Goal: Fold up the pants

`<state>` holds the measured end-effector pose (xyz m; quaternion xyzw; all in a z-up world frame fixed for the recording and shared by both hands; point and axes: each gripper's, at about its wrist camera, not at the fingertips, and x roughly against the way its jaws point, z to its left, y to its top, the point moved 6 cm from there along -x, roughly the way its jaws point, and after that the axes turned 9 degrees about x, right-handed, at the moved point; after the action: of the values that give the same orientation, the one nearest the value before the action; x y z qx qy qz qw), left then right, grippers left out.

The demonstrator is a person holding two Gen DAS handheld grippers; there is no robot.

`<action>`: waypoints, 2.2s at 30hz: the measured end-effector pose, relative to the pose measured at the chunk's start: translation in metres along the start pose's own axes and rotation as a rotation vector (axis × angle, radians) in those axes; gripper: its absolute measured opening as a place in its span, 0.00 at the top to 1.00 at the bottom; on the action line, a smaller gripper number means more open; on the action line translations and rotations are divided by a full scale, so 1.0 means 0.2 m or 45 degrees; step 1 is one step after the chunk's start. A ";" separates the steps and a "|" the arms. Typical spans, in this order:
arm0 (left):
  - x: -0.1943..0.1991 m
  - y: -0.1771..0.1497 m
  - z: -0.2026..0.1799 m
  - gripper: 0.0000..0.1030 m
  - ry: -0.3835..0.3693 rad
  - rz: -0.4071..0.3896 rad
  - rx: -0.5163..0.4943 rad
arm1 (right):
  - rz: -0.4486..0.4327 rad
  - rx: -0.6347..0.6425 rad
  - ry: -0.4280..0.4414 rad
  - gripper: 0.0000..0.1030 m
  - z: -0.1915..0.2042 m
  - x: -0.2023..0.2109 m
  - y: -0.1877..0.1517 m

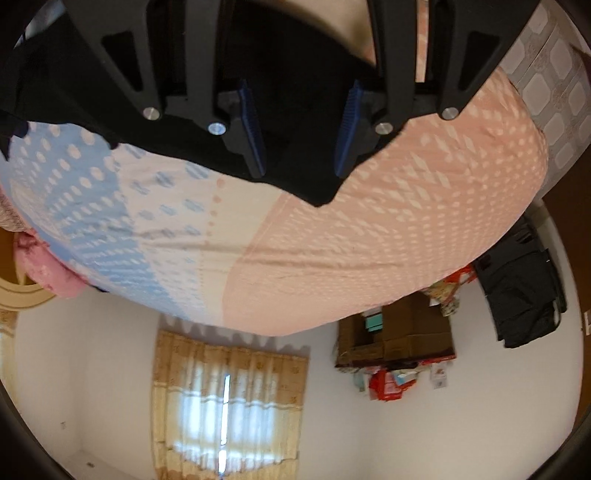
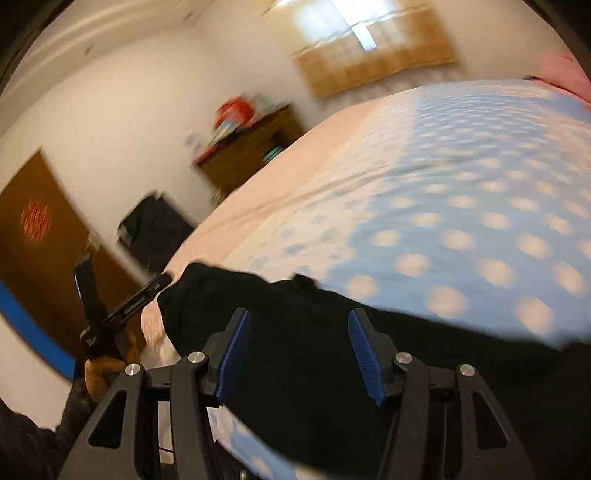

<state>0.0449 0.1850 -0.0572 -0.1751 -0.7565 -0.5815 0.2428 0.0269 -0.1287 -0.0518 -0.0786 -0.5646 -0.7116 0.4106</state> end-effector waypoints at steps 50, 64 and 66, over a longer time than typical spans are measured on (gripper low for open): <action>-0.13 -0.21 -0.11 0.12 0.232 0.016 -0.182 | 0.077 -0.510 -1.257 0.39 -1.18 0.74 0.07; -0.14 -0.20 -0.11 0.11 0.245 0.034 -0.173 | 0.169 -0.706 -1.238 0.94 -1.49 0.81 -0.18; -0.14 -0.20 -0.11 0.11 0.245 0.032 -0.173 | 0.061 -0.778 -1.117 0.95 -1.50 0.85 -0.22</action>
<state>0.0501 0.1541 -0.1002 -0.1439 -0.6862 -0.6424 0.3093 -0.0083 -0.4734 -0.0915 -0.4974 -0.4483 -0.7344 0.1106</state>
